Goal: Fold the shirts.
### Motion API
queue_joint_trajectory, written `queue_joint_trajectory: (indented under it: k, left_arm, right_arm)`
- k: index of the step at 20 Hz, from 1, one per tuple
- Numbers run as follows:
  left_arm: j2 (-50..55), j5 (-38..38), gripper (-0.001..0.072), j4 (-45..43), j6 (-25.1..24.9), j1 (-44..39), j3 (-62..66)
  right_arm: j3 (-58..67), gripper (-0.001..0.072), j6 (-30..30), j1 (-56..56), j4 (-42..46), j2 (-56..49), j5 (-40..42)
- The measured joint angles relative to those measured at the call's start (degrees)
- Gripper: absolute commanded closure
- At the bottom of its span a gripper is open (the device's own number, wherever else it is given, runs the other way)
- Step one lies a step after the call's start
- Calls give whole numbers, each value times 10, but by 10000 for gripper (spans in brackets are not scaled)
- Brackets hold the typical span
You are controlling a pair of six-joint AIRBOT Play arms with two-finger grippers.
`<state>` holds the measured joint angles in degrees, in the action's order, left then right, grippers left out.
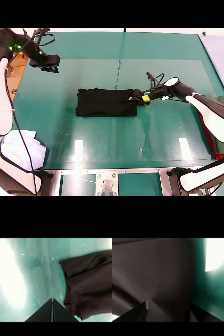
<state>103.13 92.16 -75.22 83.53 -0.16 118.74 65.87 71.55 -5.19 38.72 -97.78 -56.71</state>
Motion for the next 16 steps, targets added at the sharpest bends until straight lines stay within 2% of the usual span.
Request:
queue_joint_trajectory:
  k: [1,2,8,16]
  left_arm:
    - [0,0,678,0,0,0,0]
    - [0,0,678,1,0,0,0]
    - [0,7,679,3,0,0,0]
    - [0,27,679,6,0,0,0]
  right_arm:
    - [-1,684,-5,-8,-8,-5,5]
    - [4,697,-12,-15,-20,-7,6]
    - [102,698,-15,24,-70,45,-33]
    - [199,698,96,304,-40,177,-85]
